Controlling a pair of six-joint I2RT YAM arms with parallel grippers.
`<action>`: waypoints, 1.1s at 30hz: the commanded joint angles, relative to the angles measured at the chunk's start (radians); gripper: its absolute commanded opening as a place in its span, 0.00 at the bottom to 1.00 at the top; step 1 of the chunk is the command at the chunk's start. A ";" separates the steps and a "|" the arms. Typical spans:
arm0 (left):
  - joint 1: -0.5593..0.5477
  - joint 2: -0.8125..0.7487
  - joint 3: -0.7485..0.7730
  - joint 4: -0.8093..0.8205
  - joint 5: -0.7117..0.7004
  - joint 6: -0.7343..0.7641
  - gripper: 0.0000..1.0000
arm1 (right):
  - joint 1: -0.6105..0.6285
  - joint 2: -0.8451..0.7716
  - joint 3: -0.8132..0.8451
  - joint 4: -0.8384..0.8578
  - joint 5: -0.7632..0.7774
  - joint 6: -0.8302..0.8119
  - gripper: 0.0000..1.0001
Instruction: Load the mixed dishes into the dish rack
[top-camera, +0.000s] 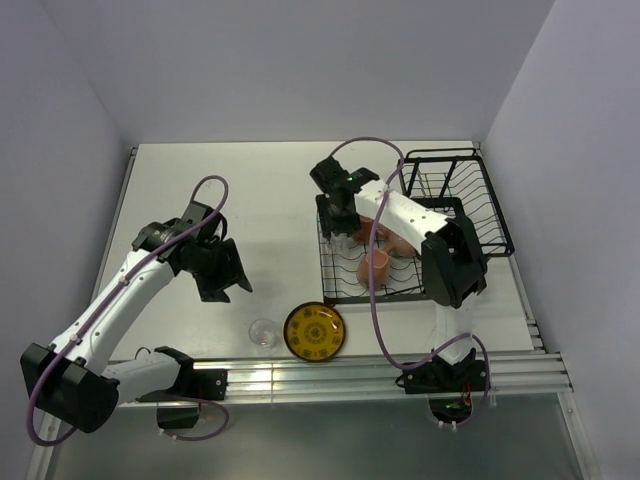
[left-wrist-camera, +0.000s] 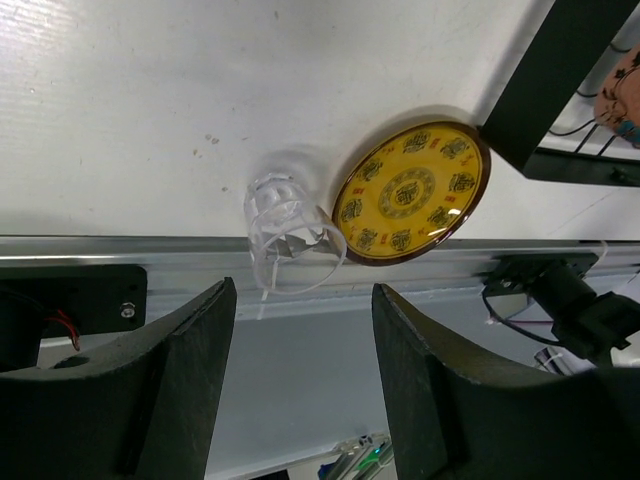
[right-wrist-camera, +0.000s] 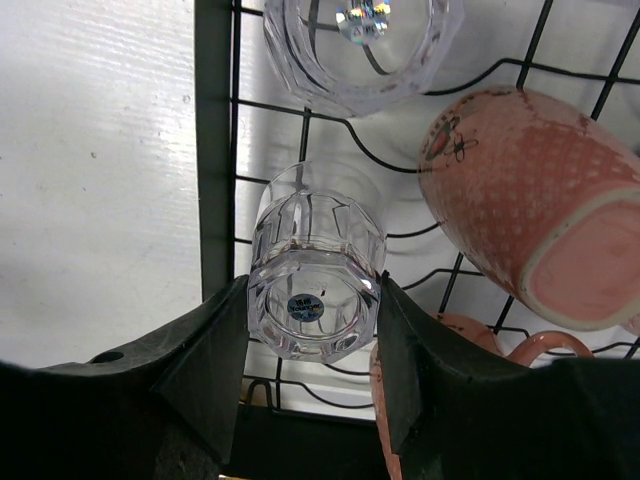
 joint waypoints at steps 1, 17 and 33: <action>-0.020 -0.026 -0.014 -0.014 0.015 0.012 0.62 | 0.013 0.019 0.051 0.027 0.024 -0.010 0.00; -0.110 0.015 -0.078 0.021 0.020 0.008 0.63 | 0.023 0.030 0.039 0.033 -0.003 -0.012 0.67; -0.164 0.067 -0.208 0.128 0.012 0.017 0.63 | 0.030 -0.142 -0.020 0.004 0.000 -0.010 0.81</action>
